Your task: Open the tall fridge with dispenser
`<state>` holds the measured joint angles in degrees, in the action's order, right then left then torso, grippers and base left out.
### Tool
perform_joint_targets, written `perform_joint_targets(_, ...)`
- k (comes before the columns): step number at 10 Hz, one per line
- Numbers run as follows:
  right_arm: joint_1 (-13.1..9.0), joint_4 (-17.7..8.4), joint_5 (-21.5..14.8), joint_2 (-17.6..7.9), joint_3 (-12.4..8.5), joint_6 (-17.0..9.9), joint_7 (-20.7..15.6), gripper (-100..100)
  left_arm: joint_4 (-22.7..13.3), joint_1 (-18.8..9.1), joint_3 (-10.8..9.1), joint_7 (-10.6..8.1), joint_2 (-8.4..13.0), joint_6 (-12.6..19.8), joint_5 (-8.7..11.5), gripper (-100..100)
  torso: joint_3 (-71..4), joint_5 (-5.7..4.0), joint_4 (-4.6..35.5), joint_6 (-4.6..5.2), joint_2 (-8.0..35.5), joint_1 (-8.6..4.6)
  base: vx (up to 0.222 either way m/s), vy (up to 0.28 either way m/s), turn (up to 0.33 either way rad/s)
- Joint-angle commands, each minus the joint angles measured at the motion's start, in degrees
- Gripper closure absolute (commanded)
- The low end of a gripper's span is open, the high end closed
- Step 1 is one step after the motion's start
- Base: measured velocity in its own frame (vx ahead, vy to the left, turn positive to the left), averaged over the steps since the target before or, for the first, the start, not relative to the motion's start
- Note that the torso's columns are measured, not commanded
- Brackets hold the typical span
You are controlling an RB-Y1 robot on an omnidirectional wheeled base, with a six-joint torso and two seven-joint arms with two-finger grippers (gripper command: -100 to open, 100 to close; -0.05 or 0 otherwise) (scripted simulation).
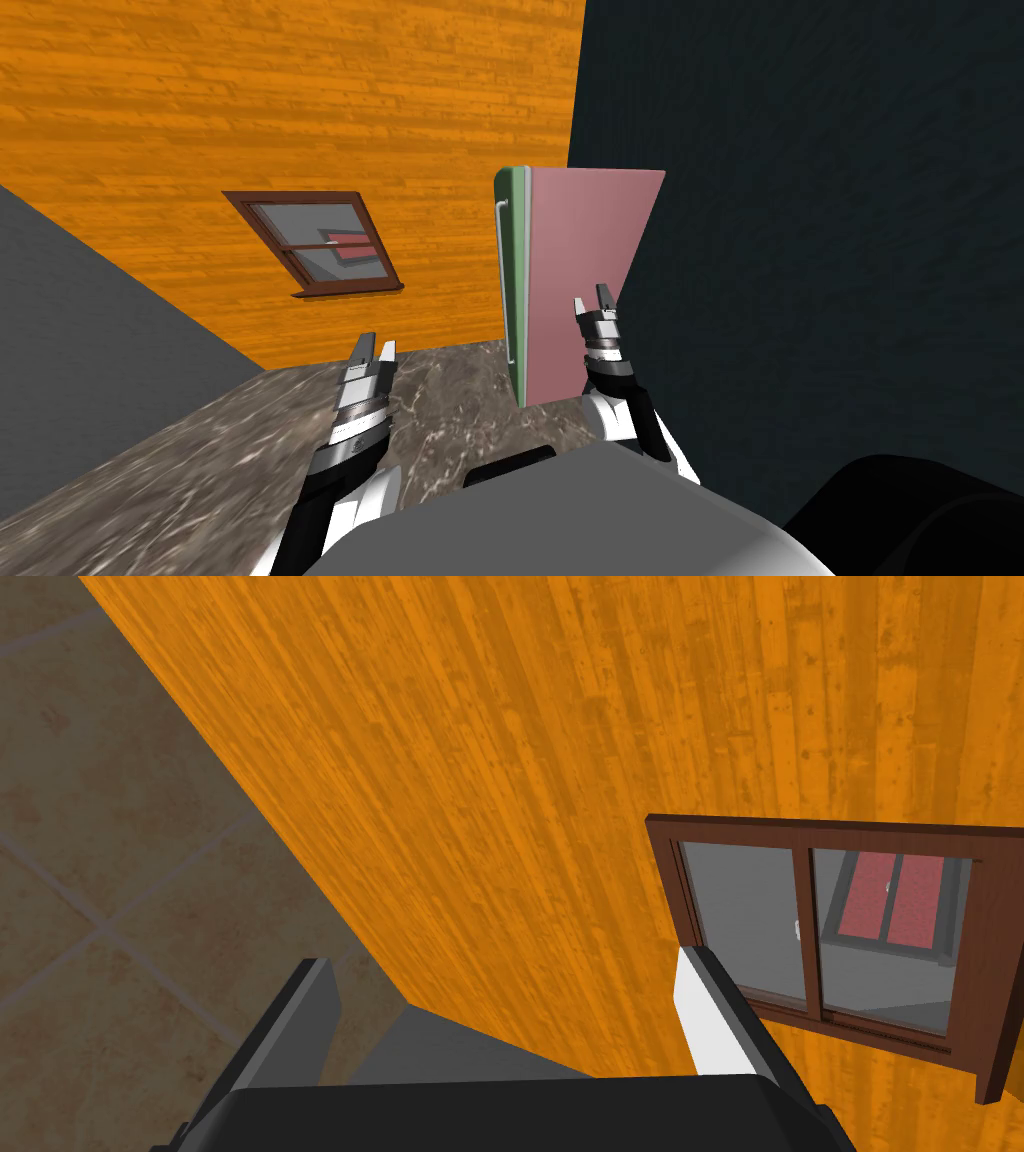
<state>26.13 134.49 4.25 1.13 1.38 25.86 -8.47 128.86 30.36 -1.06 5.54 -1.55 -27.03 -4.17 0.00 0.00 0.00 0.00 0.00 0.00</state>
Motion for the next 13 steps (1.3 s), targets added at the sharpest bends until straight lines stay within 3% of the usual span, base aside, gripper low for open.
perform_joint_targets(1,0.0,0.0,0.0,0.0,0.0,0.0,0.0,0,0.0,0.0,0.0,0.0,0.0,0.0,0.0,0,-4.7,0.0,2.3,0.0,2.3,0.0,0.0,0.0,0.0)
perform_joint_targets(9,0.0,0.0,0.0,0.0,0.0,0.0,0.0,0,0.0,0.0,0.0,0.0,0.0,0.0,0.0,0,-70.7,0.0,35.4,0.0,35.4,0.0,0.0,0.0,0.0)
perform_joint_targets(10,0.5,-0.3,-0.5,-2.3,-0.8,-0.1,-0.3,-100,0.0,0.0,0.0,0.0,0.0,0.0,0.0,0,-79.2,0.0,39.6,0.0,39.6,0.0,0.017,0.012,-0.01)
perform_joint_targets(13,2.3,-1.4,-2.7,-7.7,-4.0,-0.8,-1.6,-100,0.0,0.0,0.0,0.0,0.0,0.0,0.0,0,-84.6,0.01,42.2,0.0,42.2,0.04,0.035,0.031,-0.025)
